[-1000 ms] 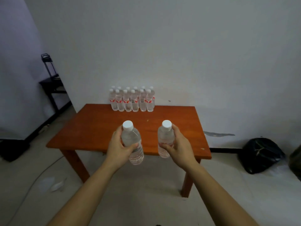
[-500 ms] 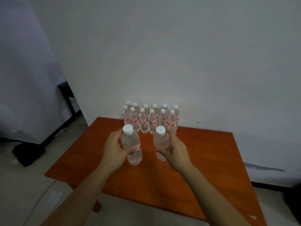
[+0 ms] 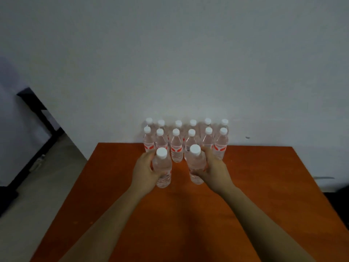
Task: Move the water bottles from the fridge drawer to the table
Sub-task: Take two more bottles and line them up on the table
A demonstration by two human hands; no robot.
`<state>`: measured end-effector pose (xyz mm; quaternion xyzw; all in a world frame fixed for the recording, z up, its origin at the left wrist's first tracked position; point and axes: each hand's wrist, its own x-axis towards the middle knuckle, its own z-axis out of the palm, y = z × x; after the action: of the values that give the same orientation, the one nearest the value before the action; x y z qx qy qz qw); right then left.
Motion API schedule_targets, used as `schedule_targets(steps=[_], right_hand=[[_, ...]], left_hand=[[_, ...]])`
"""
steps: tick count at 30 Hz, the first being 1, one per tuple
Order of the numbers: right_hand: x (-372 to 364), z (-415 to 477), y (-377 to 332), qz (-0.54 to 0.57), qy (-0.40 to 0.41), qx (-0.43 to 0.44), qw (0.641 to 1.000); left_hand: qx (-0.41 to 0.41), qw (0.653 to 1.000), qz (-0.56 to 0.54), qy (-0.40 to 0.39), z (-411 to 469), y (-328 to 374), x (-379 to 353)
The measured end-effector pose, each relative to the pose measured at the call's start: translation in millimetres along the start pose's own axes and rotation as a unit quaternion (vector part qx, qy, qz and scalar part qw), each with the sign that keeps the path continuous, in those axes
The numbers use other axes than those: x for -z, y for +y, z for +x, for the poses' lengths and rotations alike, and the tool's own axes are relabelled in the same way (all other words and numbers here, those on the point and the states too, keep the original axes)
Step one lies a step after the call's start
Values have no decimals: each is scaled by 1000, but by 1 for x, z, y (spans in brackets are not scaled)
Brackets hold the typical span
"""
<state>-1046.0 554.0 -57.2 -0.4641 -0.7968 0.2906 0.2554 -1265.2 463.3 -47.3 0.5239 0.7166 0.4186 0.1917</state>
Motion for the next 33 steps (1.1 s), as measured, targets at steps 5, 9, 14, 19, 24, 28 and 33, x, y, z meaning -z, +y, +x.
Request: schedule_targets(steps=[5,9,14,19,24,28,33], right_hand=[[-43,42,-14,-18,4,-94,995],[-78,64,-20,-13,-10,-123,992],[-122,97,-23,9,-41,-152,988],[-162,125,-25,26,-62,-160,985],[-188,131,-16,34,-58,-157,985],[-192,136,-13,42,-65,-140,987],[-183,127,-6,85,-64,-118,987]], left_hand=[[-1,997,-18,-74,61,-55,15],[12,995,-3,-103,92,-95,19],[28,992,1,-125,121,-131,22],[31,989,0,-143,137,-150,17],[27,989,9,-143,152,-163,8],[23,987,25,-158,151,-168,9],[36,986,22,-164,143,-161,11]])
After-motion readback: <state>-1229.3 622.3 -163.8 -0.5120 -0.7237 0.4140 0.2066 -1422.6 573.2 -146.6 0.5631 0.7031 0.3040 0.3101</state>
